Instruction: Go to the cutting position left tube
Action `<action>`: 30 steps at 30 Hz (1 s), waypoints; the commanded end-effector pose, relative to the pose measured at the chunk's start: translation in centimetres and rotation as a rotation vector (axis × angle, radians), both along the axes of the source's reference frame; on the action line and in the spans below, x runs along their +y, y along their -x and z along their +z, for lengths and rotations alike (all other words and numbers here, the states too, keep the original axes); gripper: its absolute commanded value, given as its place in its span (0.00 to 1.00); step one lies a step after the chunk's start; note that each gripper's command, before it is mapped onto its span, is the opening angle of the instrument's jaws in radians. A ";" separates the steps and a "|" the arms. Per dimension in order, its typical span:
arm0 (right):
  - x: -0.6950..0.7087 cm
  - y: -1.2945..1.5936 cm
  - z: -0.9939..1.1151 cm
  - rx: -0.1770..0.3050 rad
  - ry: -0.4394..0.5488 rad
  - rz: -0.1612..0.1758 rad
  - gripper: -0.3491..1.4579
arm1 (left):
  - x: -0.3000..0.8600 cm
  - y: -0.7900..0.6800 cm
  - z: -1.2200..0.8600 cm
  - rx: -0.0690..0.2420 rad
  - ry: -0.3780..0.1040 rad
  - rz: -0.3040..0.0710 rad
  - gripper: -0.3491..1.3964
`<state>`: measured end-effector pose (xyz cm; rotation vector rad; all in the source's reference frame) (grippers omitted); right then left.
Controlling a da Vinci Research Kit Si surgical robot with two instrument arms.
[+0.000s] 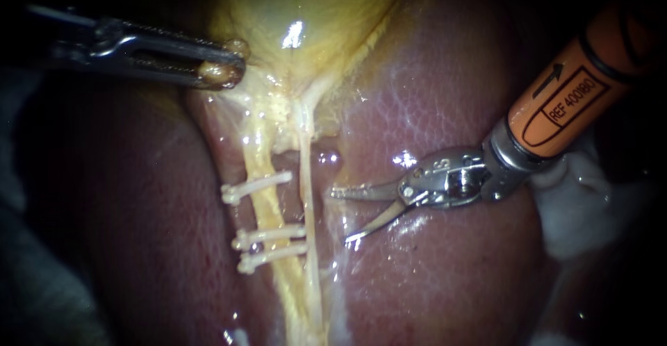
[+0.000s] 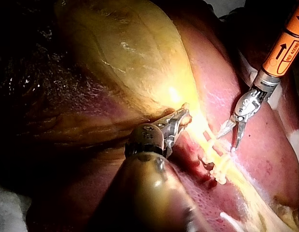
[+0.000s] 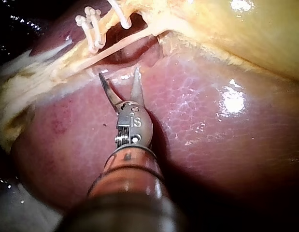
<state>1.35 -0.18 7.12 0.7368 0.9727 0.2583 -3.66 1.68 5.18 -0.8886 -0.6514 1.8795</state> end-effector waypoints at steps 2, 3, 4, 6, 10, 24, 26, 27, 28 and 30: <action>0.00 0.00 0.00 0.000 0.000 0.000 0.94 | 0.00 0.00 0.00 0.000 0.000 0.000 0.00; 0.00 0.00 0.00 0.000 0.000 0.000 0.94 | 0.00 0.00 0.00 0.000 0.000 0.000 0.00; 0.00 0.00 0.00 0.000 0.000 0.000 0.94 | 0.00 0.00 0.00 0.000 0.000 0.000 0.00; 0.00 0.00 0.00 0.000 0.000 0.000 0.94 | 0.00 0.00 0.00 0.000 0.000 0.000 0.00; -0.01 0.00 -0.01 0.000 0.000 0.000 0.94 | 0.00 0.00 0.00 0.000 0.000 0.000 0.00; -0.21 -0.05 -0.33 0.013 -0.024 -0.023 0.95 | 0.02 -0.04 0.03 -0.001 0.000 0.001 0.00; -0.25 -0.06 -0.43 0.015 -0.026 -0.026 0.95 | 0.02 -0.04 0.03 -0.001 0.000 0.002 0.00; -0.26 -0.07 -0.47 0.019 -0.028 -0.026 0.95 | 0.02 -0.04 0.03 -0.001 0.000 0.002 0.00; -0.26 -0.07 -0.51 0.022 -0.030 -0.026 0.95 | 0.02 -0.04 0.03 -0.001 0.000 0.002 0.00; -0.27 -0.08 -0.61 0.026 -0.035 -0.025 0.95 | 0.02 -0.04 0.03 -0.001 0.000 0.002 0.00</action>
